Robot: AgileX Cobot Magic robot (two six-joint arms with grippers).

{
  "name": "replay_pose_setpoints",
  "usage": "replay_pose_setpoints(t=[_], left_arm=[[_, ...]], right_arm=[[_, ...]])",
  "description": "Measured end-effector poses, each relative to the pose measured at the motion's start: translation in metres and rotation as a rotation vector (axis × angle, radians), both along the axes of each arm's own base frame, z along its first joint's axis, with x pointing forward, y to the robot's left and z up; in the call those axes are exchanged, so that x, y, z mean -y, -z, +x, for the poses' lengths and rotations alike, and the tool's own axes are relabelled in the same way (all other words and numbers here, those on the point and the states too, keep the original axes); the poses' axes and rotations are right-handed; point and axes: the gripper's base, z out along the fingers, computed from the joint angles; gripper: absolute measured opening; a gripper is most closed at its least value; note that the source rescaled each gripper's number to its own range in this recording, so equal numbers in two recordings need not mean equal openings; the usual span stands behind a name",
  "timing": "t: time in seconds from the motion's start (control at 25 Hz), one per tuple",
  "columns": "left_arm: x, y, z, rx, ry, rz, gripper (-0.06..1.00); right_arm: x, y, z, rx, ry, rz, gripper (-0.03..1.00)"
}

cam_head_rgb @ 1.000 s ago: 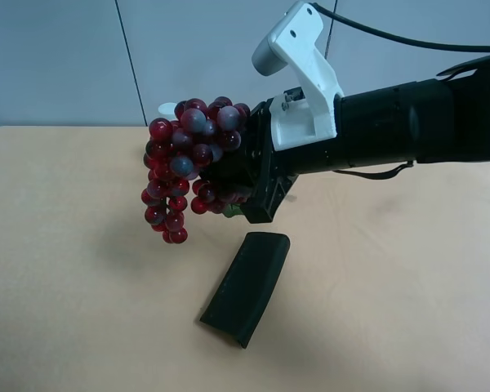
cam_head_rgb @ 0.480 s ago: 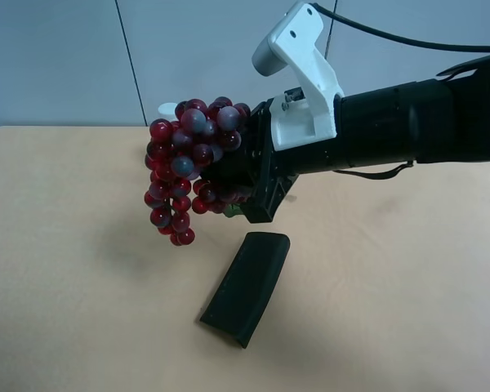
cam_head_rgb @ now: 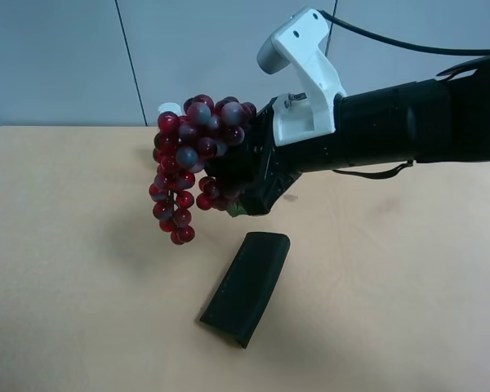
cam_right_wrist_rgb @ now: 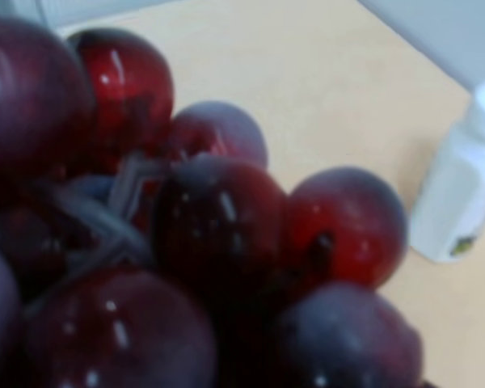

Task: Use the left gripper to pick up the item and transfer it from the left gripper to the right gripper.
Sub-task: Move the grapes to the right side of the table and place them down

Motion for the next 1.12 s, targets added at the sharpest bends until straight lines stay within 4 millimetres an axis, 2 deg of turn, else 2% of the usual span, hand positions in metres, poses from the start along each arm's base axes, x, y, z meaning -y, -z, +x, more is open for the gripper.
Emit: replay_pose_setpoints(t=[0.68,0.88,1.12], left_arm=[[0.003,0.000,-0.002,0.000,-0.671,0.000,1.00],[0.004,0.000,-0.002,0.000,-0.781,0.000,1.00],[0.004,0.000,-0.002,0.000,-0.847,0.000,1.00]], right_arm=[[0.028,0.001,0.020,0.006,0.384,-0.124,0.00],[0.040,0.002,0.027,-0.023,0.481,-0.113,0.00],[0.068,0.001,0.043,-0.069,0.628,-0.069,0.00]])
